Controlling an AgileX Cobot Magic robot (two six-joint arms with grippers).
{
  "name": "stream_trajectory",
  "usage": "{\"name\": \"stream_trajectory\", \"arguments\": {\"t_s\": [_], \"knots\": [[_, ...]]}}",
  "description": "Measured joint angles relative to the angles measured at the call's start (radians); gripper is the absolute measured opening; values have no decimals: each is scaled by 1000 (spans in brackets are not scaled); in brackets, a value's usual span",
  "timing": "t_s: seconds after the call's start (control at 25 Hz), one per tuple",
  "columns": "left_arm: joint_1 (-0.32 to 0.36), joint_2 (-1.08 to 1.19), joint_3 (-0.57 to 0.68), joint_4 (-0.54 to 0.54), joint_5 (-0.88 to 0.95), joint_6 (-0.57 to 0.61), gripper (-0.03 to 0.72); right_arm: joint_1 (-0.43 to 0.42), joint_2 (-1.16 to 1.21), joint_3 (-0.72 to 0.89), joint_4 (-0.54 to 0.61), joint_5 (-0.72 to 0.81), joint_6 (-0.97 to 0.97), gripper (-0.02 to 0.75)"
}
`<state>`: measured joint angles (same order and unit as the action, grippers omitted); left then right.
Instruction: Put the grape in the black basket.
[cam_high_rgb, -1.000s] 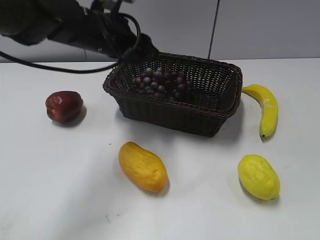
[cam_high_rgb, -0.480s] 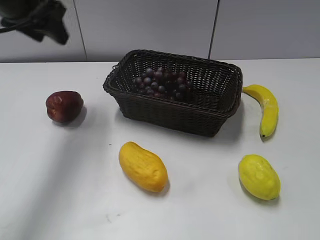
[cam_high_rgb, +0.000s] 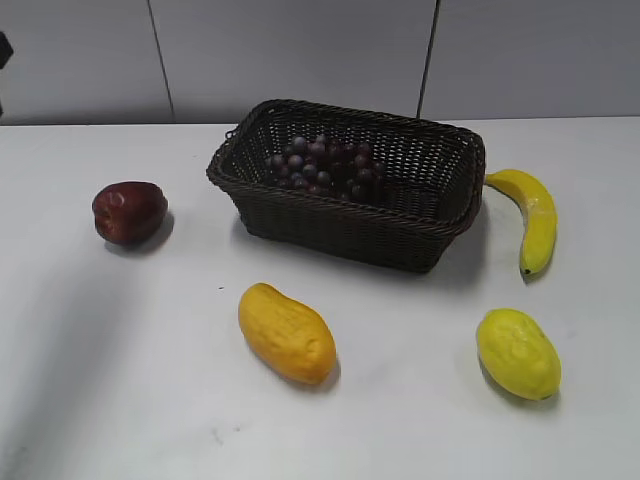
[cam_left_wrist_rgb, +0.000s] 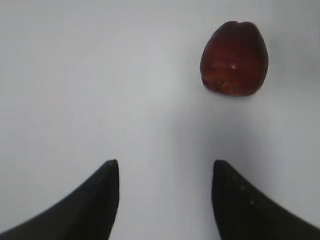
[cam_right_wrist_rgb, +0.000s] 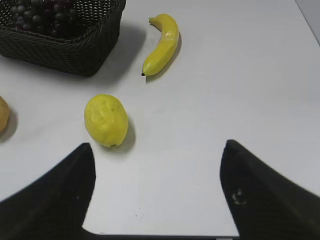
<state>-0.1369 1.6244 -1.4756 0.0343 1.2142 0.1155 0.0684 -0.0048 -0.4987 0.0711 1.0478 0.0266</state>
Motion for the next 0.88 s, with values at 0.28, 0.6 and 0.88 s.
{"name": "stream_trajectory", "arguments": {"t_s": [0.28,0.6,0.88], "knots": [[1,-186,295,-54,1,-2,553,0,0,0,0,0,0,590],[1,-419,649,-99,-9,-2,553,0,0,0,0,0,0,590],[1,-667,865,-97,-44,-2,553,0,0,0,0,0,0,590]]}}
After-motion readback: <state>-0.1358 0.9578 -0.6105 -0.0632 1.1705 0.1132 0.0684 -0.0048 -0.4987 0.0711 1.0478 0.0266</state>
